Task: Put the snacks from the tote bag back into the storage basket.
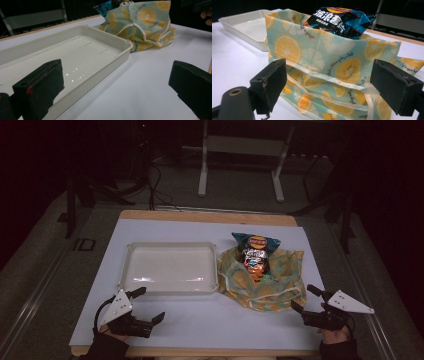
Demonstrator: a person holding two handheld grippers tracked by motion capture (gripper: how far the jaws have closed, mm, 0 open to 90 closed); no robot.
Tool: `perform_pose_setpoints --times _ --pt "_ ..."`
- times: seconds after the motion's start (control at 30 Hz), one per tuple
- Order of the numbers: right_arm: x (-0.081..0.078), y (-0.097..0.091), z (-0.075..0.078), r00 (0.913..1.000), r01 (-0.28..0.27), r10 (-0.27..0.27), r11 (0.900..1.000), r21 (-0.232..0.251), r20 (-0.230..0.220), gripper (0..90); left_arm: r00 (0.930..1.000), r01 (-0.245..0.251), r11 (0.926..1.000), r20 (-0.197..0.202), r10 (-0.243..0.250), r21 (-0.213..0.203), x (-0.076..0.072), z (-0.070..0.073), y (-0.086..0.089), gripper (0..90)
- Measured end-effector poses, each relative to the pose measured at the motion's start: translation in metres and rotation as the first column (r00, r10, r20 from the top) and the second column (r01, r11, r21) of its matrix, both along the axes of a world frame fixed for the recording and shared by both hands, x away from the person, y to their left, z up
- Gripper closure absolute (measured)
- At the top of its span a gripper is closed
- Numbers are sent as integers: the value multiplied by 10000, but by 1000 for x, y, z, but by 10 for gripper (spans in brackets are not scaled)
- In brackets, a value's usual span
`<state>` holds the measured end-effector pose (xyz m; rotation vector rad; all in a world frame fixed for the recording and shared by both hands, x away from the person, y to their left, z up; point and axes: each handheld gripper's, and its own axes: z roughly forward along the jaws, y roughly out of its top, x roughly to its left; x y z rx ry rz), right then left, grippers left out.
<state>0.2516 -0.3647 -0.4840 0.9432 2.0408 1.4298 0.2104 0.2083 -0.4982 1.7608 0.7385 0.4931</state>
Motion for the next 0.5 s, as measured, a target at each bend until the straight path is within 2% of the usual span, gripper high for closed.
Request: perform_pose_setpoints --times 0.03,0.1,0.2,0.27,0.37,0.5 --pt "1 -1 0 9997 -62 62 10000 28 -248 133 10000 -8 9999 -5 8 -147 -2 2 -1 3" --pt "1 -1 0 9993 -53 53 10000 0 -359 123 10000 21 9996 12 -20 -285 -5 3 -3 3" --pt "2 1 0 9982 -82 60 9993 -375 -591 115 9992 313 9993 227 -318 207 -10 3 -8 3" --pt "1 2 1 9982 -169 144 9990 -423 -583 115 9986 450 9984 253 -459 349 -11 3 -10 3" --pt "2 4 4 9956 -438 407 9984 -347 -839 116 9984 527 9979 191 -534 388 -10 2 -10 3" --pt "2 7 12 9908 -1004 1014 9948 165 -893 115 9981 583 9972 190 -592 461 -9 1 -12 3"
